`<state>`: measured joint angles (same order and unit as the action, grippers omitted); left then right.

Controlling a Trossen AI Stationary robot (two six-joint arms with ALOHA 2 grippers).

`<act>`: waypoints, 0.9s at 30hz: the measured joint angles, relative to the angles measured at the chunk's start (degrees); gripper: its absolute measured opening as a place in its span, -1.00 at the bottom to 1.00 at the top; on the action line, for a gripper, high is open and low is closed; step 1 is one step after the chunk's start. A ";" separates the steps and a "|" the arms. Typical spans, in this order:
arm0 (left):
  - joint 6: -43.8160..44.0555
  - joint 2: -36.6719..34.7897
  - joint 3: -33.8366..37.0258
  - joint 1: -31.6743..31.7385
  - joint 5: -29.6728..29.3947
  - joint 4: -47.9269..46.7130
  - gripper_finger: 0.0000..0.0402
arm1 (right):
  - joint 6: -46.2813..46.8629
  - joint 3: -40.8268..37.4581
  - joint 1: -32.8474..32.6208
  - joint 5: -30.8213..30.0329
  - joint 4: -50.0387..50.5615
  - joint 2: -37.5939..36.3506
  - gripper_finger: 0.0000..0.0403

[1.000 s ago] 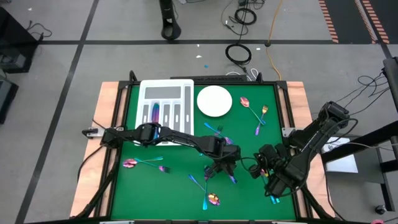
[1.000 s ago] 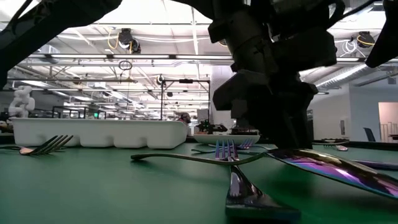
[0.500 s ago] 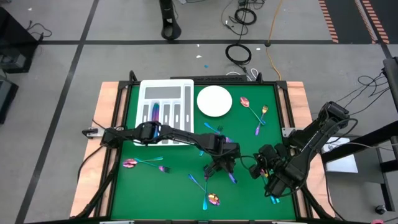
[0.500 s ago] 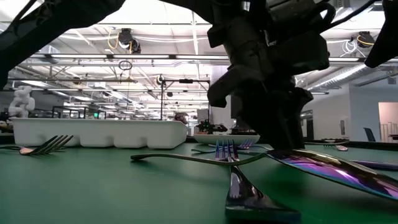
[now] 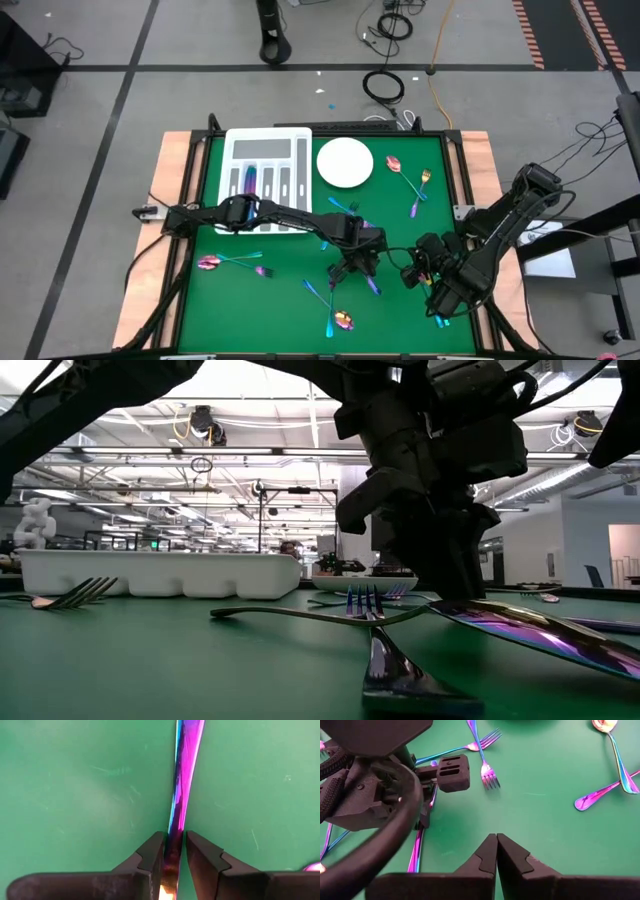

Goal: Sort silverware
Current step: Put the blue knife into the silverware tray

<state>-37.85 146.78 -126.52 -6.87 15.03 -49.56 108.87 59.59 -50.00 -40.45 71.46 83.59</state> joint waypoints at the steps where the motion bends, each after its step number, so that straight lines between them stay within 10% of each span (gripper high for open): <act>1: 0.01 0.04 0.00 0.00 -0.02 -0.02 -0.56 | -0.05 0.00 0.00 0.01 -0.08 0.01 -1.00; 15: -0.02 0.13 0.17 0.00 -0.29 1.06 -0.95 | -0.07 0.00 0.00 -0.02 -0.04 0.02 -1.00; 27: 0.09 0.46 -2.88 0.00 -0.74 0.31 -0.83 | -0.10 0.00 0.00 0.07 -0.04 0.02 -1.00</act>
<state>-37.76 147.24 -129.40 -6.88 14.29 -49.25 108.77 59.59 -50.00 -40.38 71.42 83.61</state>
